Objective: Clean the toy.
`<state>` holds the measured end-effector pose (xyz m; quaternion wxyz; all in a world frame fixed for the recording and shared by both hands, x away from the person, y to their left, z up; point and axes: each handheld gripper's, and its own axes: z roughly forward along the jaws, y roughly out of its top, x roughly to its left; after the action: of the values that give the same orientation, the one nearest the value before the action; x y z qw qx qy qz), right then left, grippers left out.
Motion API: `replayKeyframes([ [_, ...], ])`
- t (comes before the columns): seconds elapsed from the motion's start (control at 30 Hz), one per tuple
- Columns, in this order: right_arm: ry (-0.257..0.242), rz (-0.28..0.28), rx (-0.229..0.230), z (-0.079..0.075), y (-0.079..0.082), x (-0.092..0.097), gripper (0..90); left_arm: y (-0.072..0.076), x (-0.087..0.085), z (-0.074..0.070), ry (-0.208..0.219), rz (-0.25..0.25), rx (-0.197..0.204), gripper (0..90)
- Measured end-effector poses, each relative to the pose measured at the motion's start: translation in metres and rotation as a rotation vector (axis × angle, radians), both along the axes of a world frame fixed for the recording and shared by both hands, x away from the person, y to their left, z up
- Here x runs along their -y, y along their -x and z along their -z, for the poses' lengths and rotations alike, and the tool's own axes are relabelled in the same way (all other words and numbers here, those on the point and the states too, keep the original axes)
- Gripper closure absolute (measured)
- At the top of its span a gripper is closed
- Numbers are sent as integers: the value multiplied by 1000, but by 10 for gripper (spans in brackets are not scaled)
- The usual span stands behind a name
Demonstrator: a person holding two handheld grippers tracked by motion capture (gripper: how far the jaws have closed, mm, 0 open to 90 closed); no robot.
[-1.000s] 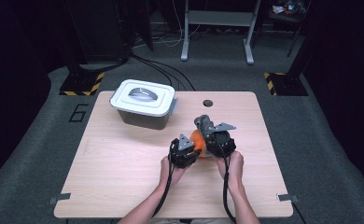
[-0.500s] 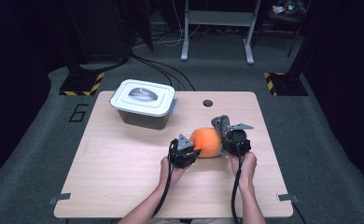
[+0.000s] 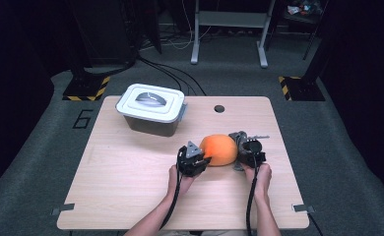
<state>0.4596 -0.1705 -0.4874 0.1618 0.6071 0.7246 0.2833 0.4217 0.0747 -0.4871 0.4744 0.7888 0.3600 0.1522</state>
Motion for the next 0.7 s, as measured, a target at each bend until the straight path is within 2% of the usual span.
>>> replayKeyframes([
  [0.07,-22,8,14,-8,4,4,739,0,0,0,-3,3,4,730],
  [0.1,-35,1,55,-20,10,7,739,0,1,0,0,4,3,730],
  [0.17,-47,0,65,-25,13,7,738,0,1,0,-4,5,7,729],
  [0.23,-85,-37,120,-47,24,4,736,0,1,0,1,5,4,728],
  [0.27,-85,-37,120,-47,24,4,736,1,2,0,-1,3,7,728],
  [0.33,-104,-92,168,-66,32,-6,734,1,2,-1,-3,6,7,728],
  [0.4,-103,-112,181,-71,34,-11,733,1,3,-1,-5,7,8,728],
  [0.43,-108,-157,188,-80,37,-23,729,1,2,-1,-9,8,11,727],
  [0.5,-110,-168,191,-82,38,-28,729,1,2,-1,-10,8,12,727],
  [0.53,-95,-207,199,-84,38,-41,728,1,2,-1,-10,9,12,726],
  [0.6,-94,-216,200,-84,38,-45,728,1,2,-1,-11,11,12,726],
  [0.7,-84,-256,183,-79,35,-63,724,1,3,-1,-3,11,11,724],
])
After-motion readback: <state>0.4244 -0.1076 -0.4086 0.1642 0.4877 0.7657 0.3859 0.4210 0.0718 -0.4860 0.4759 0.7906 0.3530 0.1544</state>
